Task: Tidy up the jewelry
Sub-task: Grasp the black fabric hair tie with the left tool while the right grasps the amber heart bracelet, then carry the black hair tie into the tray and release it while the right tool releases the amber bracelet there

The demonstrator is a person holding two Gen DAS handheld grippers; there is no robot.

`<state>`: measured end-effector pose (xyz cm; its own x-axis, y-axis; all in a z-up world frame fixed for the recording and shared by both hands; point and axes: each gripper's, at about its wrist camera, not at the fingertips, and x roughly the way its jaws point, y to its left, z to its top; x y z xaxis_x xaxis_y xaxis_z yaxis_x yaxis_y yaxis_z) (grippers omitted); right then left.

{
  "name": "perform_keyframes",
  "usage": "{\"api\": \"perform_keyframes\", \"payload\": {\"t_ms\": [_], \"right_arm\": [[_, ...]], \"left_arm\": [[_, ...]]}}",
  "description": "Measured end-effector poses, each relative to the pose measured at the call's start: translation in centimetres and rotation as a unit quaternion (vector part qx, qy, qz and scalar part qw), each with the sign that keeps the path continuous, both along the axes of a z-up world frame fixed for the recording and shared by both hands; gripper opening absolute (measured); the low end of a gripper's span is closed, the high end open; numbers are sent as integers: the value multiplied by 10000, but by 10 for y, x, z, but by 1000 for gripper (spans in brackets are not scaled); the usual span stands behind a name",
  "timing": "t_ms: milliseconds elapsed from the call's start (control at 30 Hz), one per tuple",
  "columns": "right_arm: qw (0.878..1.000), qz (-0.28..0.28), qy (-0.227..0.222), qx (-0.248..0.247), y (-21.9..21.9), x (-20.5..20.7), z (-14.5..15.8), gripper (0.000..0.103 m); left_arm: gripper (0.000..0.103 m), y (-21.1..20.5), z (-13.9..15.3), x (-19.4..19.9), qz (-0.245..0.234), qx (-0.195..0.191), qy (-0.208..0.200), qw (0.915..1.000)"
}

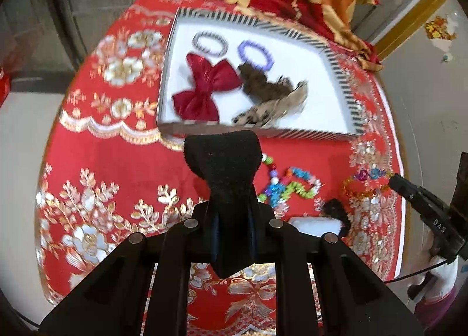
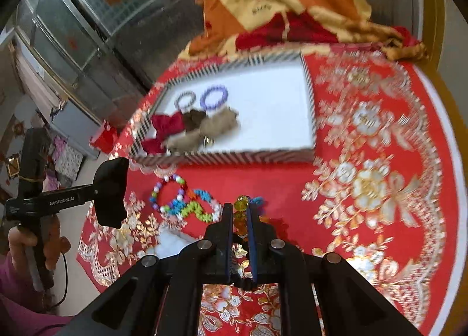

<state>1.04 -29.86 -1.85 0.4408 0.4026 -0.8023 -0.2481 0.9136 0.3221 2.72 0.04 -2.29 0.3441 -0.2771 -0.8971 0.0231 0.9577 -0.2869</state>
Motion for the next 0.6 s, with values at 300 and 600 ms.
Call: {"api": "perform_keyframes", "payload": {"t_ms": [300, 600], "right_arm": [[9991, -104, -413, -48, 1, 6, 41, 8], [9978, -18, -647, -153, 10, 35, 60, 8]], "left_arm": [[14, -16, 35, 25, -212, 178, -522, 9983], [14, -43, 55, 70, -404, 488, -867, 9942]]}}
